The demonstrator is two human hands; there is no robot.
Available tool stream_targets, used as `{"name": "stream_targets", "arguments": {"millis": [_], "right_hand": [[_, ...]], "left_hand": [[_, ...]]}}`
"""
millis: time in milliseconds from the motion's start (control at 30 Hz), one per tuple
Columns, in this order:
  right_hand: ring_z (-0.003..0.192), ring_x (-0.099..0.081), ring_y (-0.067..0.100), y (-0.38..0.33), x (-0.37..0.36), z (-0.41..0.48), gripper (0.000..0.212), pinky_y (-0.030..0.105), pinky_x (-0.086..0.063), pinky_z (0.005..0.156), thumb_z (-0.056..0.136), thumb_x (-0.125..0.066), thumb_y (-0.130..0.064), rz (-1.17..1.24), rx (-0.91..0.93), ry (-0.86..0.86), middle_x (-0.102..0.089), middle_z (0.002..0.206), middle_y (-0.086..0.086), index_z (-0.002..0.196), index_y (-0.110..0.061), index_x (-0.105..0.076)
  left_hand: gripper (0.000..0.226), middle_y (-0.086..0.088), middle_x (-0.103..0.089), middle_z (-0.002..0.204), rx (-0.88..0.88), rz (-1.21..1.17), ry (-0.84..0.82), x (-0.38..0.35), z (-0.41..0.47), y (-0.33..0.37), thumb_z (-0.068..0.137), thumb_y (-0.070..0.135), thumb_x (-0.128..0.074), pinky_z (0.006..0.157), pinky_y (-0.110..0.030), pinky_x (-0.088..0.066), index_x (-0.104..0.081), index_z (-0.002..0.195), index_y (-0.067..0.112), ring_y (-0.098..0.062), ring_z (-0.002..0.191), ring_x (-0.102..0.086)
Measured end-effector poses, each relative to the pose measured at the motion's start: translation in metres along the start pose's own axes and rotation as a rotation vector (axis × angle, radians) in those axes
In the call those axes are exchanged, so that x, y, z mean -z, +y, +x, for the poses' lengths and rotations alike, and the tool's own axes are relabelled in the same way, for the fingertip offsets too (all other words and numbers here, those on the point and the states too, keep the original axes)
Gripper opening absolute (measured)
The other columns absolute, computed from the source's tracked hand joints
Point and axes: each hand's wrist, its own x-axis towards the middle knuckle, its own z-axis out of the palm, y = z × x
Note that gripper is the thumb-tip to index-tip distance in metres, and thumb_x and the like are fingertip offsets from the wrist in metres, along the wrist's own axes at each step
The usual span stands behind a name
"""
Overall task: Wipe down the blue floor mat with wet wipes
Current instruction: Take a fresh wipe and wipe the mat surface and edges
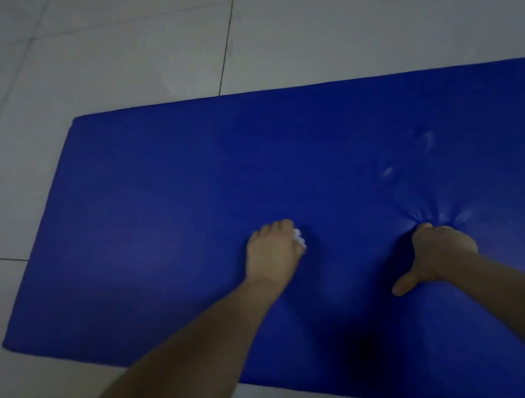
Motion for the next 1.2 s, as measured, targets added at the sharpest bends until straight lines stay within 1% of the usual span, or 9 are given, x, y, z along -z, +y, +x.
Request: {"name": "stream_targets", "arguments": {"millis": [167, 300, 400, 533, 700, 800, 867, 1033, 1200], "right_hand": [[0.114, -0.059, 0.023, -0.001, 0.003, -0.001, 0.134, 0.034, -0.049, 0.069, 0.031, -0.084, -0.082, -0.009, 0.016, 0.023, -0.056, 0.123, 0.003, 0.135, -0.011, -0.039], [0.111, -0.061, 0.022, -0.001, 0.003, -0.004, 0.129, 0.033, -0.049, 0.069, 0.034, -0.086, -0.079, -0.017, 0.036, 0.040, -0.058, 0.119, 0.002, 0.133, -0.010, -0.041], [0.109, -0.061, 0.023, -0.001, 0.002, -0.007, 0.128, 0.033, -0.047, 0.067, 0.034, -0.087, -0.079, -0.021, 0.036, 0.047, -0.058, 0.118, 0.003, 0.131, -0.009, -0.042], [0.109, -0.061, 0.023, -0.002, 0.002, -0.009, 0.124, 0.034, -0.047, 0.069, 0.035, -0.087, -0.077, -0.036, 0.046, 0.045, -0.056, 0.112, 0.000, 0.129, -0.010, -0.044], [0.104, -0.061, 0.020, -0.003, 0.004, -0.009, 0.119, 0.032, -0.047, 0.069, 0.035, -0.086, -0.079, -0.054, 0.063, 0.045, -0.054, 0.108, -0.003, 0.126, -0.013, -0.047], [0.098, -0.060, 0.020, -0.001, 0.004, -0.008, 0.123, 0.033, -0.048, 0.068, 0.033, -0.085, -0.081, -0.051, 0.073, 0.049, -0.053, 0.103, -0.003, 0.126, -0.011, -0.046], [0.100, -0.060, 0.021, 0.000, 0.004, -0.009, 0.121, 0.033, -0.048, 0.068, 0.036, -0.084, -0.081, -0.061, 0.080, 0.052, -0.049, 0.102, -0.003, 0.126, -0.011, -0.044], [0.089, -0.055, 0.019, -0.003, 0.006, -0.008, 0.117, 0.033, -0.046, 0.065, 0.034, -0.084, -0.082, -0.085, 0.048, 0.019, -0.053, 0.105, -0.004, 0.122, -0.014, -0.047], [0.090, -0.057, 0.019, -0.003, 0.006, -0.007, 0.118, 0.033, -0.045, 0.061, 0.031, -0.083, -0.084, -0.096, 0.054, 0.021, -0.056, 0.108, -0.004, 0.119, -0.014, -0.047]], "left_hand": [[0.027, -0.012, -0.065, 0.094, 0.435, -0.024, 0.068, 0.019, -0.009, -0.087, 0.104, 0.038, -0.047, 0.062, -0.035, -0.037, -0.046, 0.091, 0.014, -0.031, 0.082, -0.058], [0.027, -0.011, -0.066, 0.096, 0.634, -0.179, 0.145, 0.014, -0.021, -0.076, 0.104, 0.036, -0.049, 0.063, -0.036, -0.039, -0.048, 0.094, 0.012, -0.031, 0.085, -0.060], [0.025, -0.008, -0.066, 0.097, 0.564, -0.206, 0.124, 0.005, -0.027, -0.032, 0.104, 0.034, -0.049, 0.065, -0.035, -0.037, -0.054, 0.098, 0.010, -0.029, 0.090, -0.061], [0.024, -0.006, -0.068, 0.102, 0.432, -0.211, 0.007, -0.007, -0.031, 0.038, 0.101, 0.036, -0.051, 0.072, -0.036, -0.046, -0.057, 0.104, 0.013, -0.027, 0.095, -0.064], [0.020, -0.002, -0.066, 0.077, 0.107, -0.110, 0.009, -0.030, -0.046, 0.114, 0.090, 0.038, -0.061, 0.057, -0.034, -0.048, -0.059, 0.086, 0.018, -0.022, 0.069, -0.063], [0.020, 0.001, -0.065, 0.074, -0.107, -0.075, -0.025, -0.034, -0.054, 0.109, 0.087, 0.036, -0.069, 0.063, -0.033, -0.046, -0.058, 0.084, 0.020, -0.019, 0.067, -0.061], [0.021, 0.003, -0.065, 0.072, -0.156, -0.039, 0.020, -0.030, -0.054, 0.083, 0.080, 0.036, -0.074, 0.062, -0.032, -0.044, -0.059, 0.080, 0.021, -0.019, 0.064, -0.060], [0.019, -0.004, -0.065, 0.076, 0.070, 0.030, 0.080, -0.013, -0.053, -0.014, 0.092, 0.031, -0.065, 0.062, -0.033, -0.037, -0.056, 0.083, 0.017, -0.027, 0.068, -0.060], [0.025, -0.009, -0.066, 0.090, 0.475, -0.033, 0.139, 0.005, -0.059, -0.090, 0.102, 0.034, -0.052, 0.065, -0.037, -0.042, -0.052, 0.091, 0.012, -0.030, 0.079, -0.060]]}}
